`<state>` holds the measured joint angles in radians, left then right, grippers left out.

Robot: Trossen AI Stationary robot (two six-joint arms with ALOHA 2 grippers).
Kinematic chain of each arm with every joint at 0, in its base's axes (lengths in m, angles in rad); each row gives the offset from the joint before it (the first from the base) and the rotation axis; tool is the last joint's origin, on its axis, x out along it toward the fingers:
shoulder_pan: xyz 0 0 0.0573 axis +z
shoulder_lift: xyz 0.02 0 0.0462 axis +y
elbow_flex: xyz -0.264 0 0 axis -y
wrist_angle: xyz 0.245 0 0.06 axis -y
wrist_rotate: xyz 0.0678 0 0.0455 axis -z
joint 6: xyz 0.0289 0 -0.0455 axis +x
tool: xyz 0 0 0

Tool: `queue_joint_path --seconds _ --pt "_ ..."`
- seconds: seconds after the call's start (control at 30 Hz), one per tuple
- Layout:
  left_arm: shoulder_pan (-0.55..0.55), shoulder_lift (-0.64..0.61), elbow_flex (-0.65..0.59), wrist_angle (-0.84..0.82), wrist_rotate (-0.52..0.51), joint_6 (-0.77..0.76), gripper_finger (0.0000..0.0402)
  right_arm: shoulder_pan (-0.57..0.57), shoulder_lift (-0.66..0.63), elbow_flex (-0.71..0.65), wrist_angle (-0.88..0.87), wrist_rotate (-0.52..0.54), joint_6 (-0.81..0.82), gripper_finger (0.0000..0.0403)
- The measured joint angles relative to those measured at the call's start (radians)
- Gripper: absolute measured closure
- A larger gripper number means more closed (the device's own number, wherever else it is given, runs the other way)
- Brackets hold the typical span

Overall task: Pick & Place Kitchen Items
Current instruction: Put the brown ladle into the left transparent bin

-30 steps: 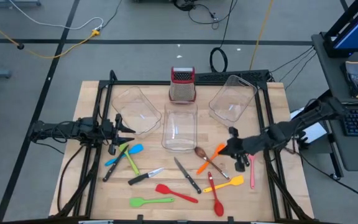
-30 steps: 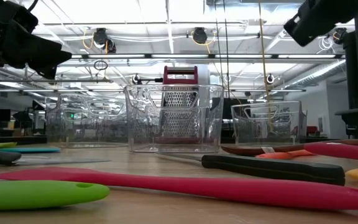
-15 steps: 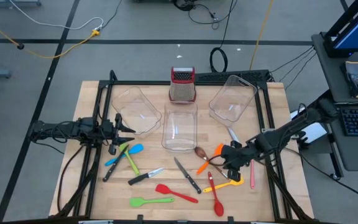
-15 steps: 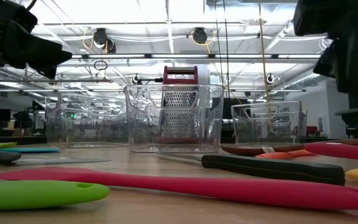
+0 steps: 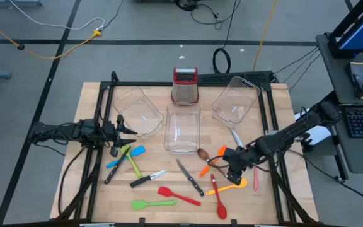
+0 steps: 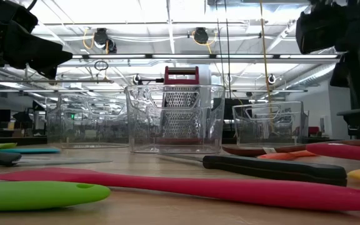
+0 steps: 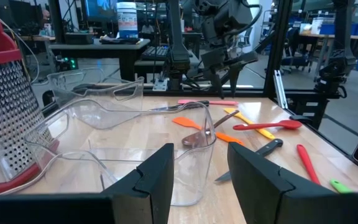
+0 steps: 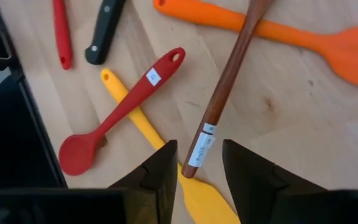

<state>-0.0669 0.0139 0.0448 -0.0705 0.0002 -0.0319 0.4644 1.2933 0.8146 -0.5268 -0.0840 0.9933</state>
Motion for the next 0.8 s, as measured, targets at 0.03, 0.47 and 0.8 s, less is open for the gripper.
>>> queue_joint_path --seconds 0.03,0.47,0.8 --pt "0.0 0.0 0.0 0.0 0.0 0.0 0.025 0.0 0.007 0.0 0.0 0.0 0.014 0.0283" --pt "0.0 0.0 0.0 0.0 0.0 -0.004 0.025 -0.013 0.092 0.0 0.003 0.003 0.084 0.0284" --pt "0.0 0.0 -0.001 0.0 0.0 -0.024 0.025 -0.016 0.163 0.0 0.035 0.004 0.067 0.0284"
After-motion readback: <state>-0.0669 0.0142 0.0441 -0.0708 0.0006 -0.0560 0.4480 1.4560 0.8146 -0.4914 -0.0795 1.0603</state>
